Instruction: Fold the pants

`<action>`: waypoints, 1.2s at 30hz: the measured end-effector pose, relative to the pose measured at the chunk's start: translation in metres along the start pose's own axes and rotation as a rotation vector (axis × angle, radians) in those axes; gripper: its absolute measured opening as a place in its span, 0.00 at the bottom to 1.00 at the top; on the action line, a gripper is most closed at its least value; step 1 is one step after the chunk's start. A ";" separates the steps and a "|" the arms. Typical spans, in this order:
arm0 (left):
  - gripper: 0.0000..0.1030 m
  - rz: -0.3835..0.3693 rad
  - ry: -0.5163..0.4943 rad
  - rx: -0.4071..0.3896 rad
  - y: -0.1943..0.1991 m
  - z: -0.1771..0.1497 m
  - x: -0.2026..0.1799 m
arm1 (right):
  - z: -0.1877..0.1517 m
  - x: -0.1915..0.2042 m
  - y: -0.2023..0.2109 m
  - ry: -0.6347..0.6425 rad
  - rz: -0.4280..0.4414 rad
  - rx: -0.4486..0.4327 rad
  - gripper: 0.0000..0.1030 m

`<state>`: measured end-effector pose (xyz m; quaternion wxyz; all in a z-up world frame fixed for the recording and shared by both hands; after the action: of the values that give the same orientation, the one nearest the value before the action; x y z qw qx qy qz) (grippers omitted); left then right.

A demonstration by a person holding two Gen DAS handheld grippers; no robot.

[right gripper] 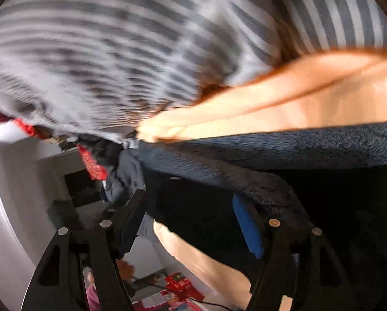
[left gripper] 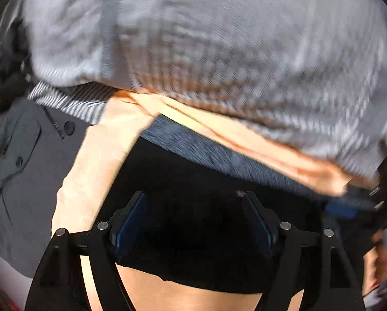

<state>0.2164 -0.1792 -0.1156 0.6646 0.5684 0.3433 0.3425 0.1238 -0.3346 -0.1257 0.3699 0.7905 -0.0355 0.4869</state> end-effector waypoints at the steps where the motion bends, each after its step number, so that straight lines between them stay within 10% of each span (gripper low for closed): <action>1: 0.74 -0.003 -0.022 0.013 -0.006 -0.003 -0.007 | -0.004 0.005 0.004 0.026 -0.012 -0.009 0.70; 10: 0.76 0.105 -0.102 0.111 -0.069 -0.044 -0.046 | -0.051 -0.054 -0.009 0.061 -0.324 0.069 0.46; 12: 0.76 0.124 -0.124 0.118 -0.065 -0.046 -0.048 | -0.045 -0.074 -0.003 0.079 -0.447 0.033 0.25; 16: 0.76 0.164 -0.106 0.142 -0.050 -0.058 -0.043 | -0.048 -0.070 0.015 0.056 -0.393 -0.027 0.30; 20: 0.76 0.150 -0.092 0.135 -0.026 -0.077 -0.047 | -0.070 -0.049 0.038 0.109 -0.383 -0.095 0.58; 36: 0.76 -0.024 -0.399 0.198 -0.016 -0.188 -0.184 | -0.270 -0.157 0.147 -0.249 -0.483 -0.385 0.59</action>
<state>-0.0386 -0.2387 -0.1414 0.6644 0.6832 0.2437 0.1801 -0.2206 -0.3215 -0.1016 0.6100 0.7451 0.0165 0.2692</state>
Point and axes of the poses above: each gripper's, at about its wrist camera, not at the fingertips, and y roughly against the way its jaws point, x to its left, z to its top, the point moved 10 cm from there along -y, roughly the way its jaws point, and after that the axes turned 9 degrees about x, right-handed, at the moved point
